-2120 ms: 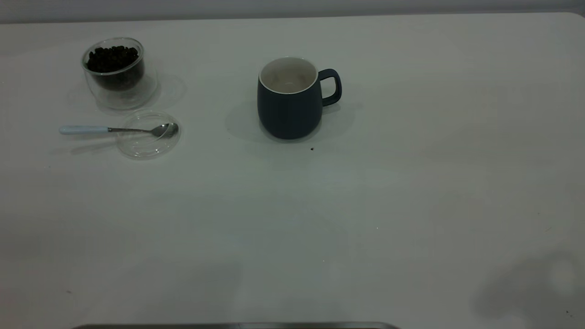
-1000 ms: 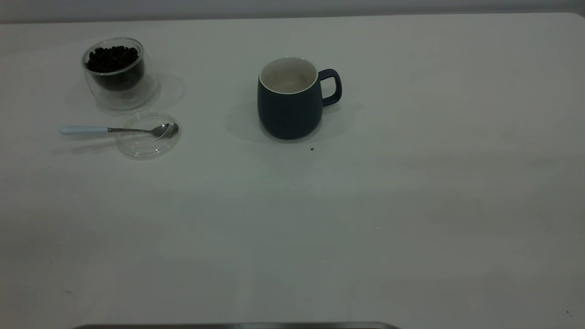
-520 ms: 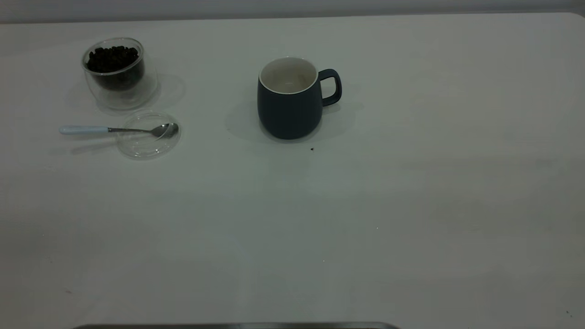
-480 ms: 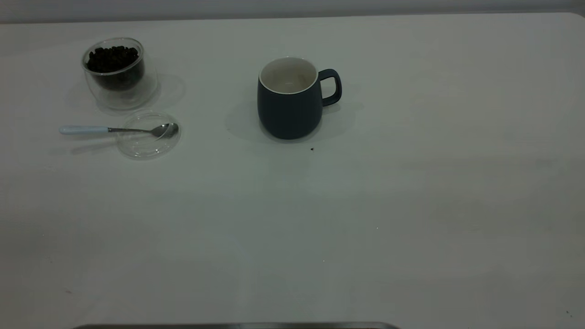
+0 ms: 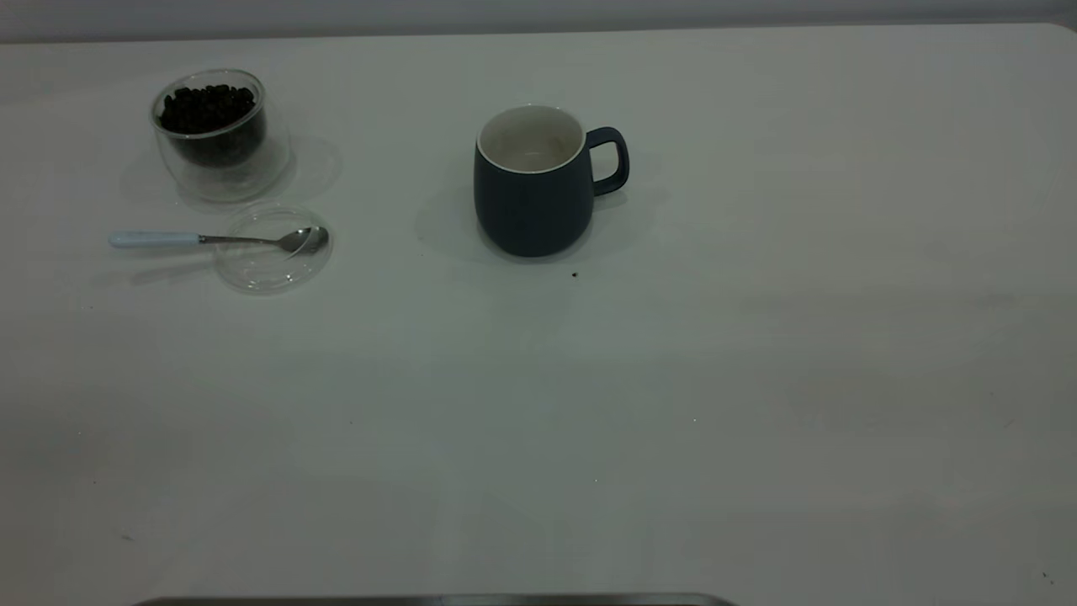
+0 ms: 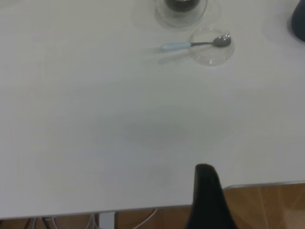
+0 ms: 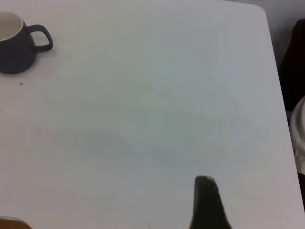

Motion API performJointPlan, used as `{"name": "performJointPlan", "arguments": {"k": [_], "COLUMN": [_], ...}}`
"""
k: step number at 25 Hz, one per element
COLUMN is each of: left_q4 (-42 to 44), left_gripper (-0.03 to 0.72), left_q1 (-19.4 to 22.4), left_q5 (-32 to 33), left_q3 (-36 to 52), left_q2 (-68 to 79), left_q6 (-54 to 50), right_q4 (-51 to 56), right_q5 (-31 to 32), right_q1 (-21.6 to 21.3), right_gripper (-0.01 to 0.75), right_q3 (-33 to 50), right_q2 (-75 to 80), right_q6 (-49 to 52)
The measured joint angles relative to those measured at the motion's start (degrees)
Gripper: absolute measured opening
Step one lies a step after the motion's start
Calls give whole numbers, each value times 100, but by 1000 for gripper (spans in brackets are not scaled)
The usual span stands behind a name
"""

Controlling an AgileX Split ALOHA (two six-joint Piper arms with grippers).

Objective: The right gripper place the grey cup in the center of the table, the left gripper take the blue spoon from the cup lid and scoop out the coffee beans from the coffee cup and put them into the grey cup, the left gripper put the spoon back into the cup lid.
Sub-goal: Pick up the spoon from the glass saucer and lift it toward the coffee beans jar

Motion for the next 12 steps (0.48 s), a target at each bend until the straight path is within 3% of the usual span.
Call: {"name": "performJointPlan", "arguments": {"k": [6, 12], "left_q4": [-513, -1032], "left_gripper": [569, 569], "left_q1": [0, 0], "left_q5": [-36, -1067], "left_q3": [0, -314], "left_q2": [92, 1882], "left_q6": [-78, -323], "right_q4": [0, 0], "right_q5": [0, 0], "right_q1": [0, 0], "right_gripper": [459, 459], "right_q3": [0, 0], "right_q2": [0, 0], "right_q6": [0, 0]}}
